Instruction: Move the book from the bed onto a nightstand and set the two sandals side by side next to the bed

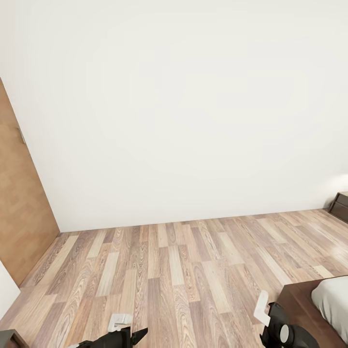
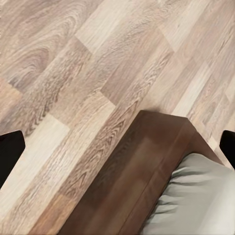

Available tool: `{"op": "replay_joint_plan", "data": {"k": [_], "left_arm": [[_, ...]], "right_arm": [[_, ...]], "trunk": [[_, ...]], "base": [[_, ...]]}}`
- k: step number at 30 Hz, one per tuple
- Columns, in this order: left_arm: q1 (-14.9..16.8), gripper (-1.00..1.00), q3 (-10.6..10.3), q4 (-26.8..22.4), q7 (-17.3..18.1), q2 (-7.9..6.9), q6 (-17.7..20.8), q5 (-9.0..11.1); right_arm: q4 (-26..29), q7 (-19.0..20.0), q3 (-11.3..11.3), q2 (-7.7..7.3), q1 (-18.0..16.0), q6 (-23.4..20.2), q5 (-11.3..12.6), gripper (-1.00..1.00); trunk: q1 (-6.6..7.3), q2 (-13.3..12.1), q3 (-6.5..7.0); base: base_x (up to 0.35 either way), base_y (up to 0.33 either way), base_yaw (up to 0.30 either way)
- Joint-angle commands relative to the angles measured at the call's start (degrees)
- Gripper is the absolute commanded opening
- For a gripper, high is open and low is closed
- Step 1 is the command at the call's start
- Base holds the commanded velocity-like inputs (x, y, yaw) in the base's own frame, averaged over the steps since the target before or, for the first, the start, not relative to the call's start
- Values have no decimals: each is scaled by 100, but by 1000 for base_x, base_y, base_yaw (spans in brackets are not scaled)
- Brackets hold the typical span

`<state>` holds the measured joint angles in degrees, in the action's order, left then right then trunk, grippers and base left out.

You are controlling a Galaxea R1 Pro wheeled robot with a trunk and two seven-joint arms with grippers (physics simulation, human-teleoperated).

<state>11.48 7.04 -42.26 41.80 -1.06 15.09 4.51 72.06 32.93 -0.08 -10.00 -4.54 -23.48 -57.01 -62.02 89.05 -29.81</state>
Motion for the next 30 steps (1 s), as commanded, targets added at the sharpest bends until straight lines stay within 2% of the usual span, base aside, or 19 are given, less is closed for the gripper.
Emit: {"op": "replay_joint_plan", "data": {"k": [1, 7, 11, 17, 30], "left_arm": [[3, 100, 8, -2, 19, 0, 59, 47], [3, 100, 16, -2, 14, 0, 63, 46], [3, 100, 16, -2, 13, 0, 64, 46], [3, 100, 17, -2, 12, 0, 64, 48], [3, 100, 24, -2, 12, -1, 64, 47]], "right_arm": [[9, 46, -1, 4, -3, -7, -48, 100], [18, 47, -1, 32, -3, -11, -39, 100], [25, 47, -1, 153, -3, -11, -38, 100], [32, 47, -1, 221, -3, -15, -38, 100], [30, 45, -2, 236, -3, -16, -46, 100]], "trunk": [[-22, 45, -25], [-154, 286, -132], [-242, 446, -204], [-374, 687, -312], [-659, 1208, -545]], "base": [[0, 0, 0], [0, 0, 0], [0, 0, 0], [0, 0, 0], [0, 0, 0]]}}
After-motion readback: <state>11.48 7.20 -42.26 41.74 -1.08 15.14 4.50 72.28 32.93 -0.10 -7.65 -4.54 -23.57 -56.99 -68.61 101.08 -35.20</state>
